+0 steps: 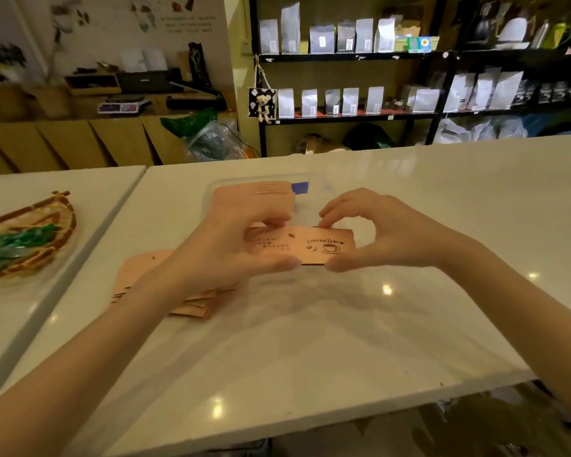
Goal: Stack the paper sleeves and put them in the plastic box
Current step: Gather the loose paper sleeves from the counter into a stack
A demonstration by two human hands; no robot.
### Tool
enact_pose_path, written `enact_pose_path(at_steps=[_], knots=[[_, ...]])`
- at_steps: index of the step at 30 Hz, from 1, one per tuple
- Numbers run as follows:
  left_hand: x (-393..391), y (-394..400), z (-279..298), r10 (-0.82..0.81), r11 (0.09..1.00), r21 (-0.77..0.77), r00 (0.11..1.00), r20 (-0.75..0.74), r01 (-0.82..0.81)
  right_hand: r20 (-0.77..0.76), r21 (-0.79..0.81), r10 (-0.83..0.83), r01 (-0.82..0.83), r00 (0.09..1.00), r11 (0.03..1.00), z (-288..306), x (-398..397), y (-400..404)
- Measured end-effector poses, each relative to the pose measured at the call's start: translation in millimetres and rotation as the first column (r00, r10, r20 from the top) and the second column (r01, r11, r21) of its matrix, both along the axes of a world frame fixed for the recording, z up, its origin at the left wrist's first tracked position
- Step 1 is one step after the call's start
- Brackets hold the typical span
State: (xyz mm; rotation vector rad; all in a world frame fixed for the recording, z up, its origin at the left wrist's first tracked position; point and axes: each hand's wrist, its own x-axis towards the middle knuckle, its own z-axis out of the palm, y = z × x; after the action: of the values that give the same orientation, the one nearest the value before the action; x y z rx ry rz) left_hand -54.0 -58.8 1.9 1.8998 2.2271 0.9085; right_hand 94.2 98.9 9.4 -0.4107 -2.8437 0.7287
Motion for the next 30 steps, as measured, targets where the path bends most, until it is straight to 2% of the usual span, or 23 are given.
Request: enact_pose_path(at_steps=[3,8,12,15,19,23,27,30], knots=[[-16,-22,5,0.104,0.995,0.010,0.995,0.005,-0.104,-0.024,0.024,0.070,-0.070,0.997,0.997,-1,-27,-10],[-54,-55,0,0.221,0.974,-0.041,0.973,-0.071,-0.224,-0.084,0.115,0.189,-0.179,0.978,0.977,-7,-72,-33],[-76,-80,-3,0.272,0.953,-0.106,0.955,-0.120,-0.285,-0.056,0.214,0.270,-0.253,0.961,0.943,-14,-104,-53],[-104,-107,-10,0.346,0.921,-0.158,0.934,-0.092,-0.357,0.010,0.233,0.330,-0.323,0.944,0.917,-22,-141,-76],[-108,-113,-19,0.296,0.935,-0.183,0.952,-0.075,-0.305,0.063,0.248,0.319,-0.325,0.946,0.913,-30,-140,-81],[-111,-111,-29,0.267,0.943,-0.208,0.964,0.008,-0.260,0.091,0.295,0.306,-0.319,0.948,0.901,-34,-136,-79],[-112,-108,-27,0.233,0.954,-0.206,0.972,0.042,-0.219,0.107,0.237,0.308,-0.325,0.945,0.916,-27,-132,-74],[-117,-104,-23,0.234,0.947,-0.253,0.965,0.116,-0.199,0.047,0.157,0.330,-0.333,0.943,0.930,-20,-135,-70]])
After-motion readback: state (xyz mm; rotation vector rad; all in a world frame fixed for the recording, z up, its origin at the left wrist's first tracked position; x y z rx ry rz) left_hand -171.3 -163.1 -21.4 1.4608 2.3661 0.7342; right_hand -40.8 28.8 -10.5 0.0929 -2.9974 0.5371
